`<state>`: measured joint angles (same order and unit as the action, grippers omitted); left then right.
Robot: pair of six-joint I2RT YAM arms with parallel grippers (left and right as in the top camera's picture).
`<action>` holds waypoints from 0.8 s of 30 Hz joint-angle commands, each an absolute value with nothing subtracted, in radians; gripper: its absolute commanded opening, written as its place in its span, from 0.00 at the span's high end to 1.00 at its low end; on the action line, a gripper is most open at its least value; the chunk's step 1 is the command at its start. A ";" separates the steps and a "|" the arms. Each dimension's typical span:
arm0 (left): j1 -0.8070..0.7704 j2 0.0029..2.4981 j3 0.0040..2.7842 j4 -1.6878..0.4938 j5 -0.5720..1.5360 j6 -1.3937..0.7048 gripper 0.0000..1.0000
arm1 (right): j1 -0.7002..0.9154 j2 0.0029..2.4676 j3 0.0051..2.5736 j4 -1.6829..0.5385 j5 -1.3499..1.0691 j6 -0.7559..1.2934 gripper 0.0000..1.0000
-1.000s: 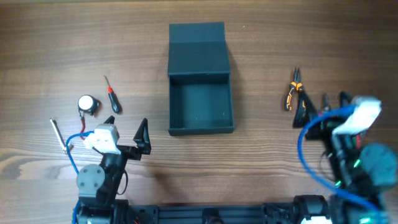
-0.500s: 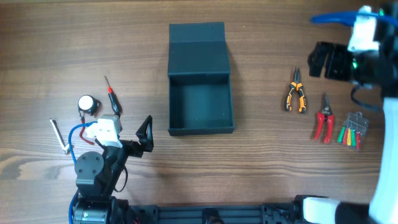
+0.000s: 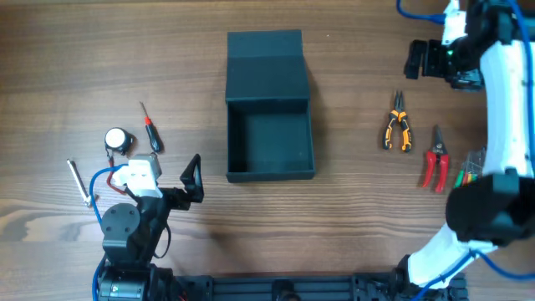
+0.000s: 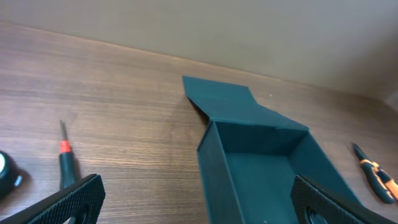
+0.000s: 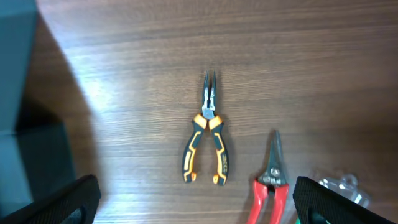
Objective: Pack container
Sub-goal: 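Move the right gripper over the orange-black pliers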
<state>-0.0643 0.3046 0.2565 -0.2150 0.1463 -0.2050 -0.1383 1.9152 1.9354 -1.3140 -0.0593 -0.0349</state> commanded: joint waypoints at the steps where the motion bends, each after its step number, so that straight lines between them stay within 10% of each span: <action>1: -0.059 0.305 0.278 -0.242 0.101 -0.218 0.00 | -0.138 2.001 1.955 -1.298 -0.061 -0.072 0.00; 24: -0.060 0.305 0.278 -0.289 0.080 -0.218 0.00 | -0.139 2.091 1.582 -1.015 -0.136 -0.102 0.00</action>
<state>-0.0643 0.3050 0.2565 -0.2855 0.0940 -0.2047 -0.1383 2.0838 1.6325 -1.0550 -0.1062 -0.0959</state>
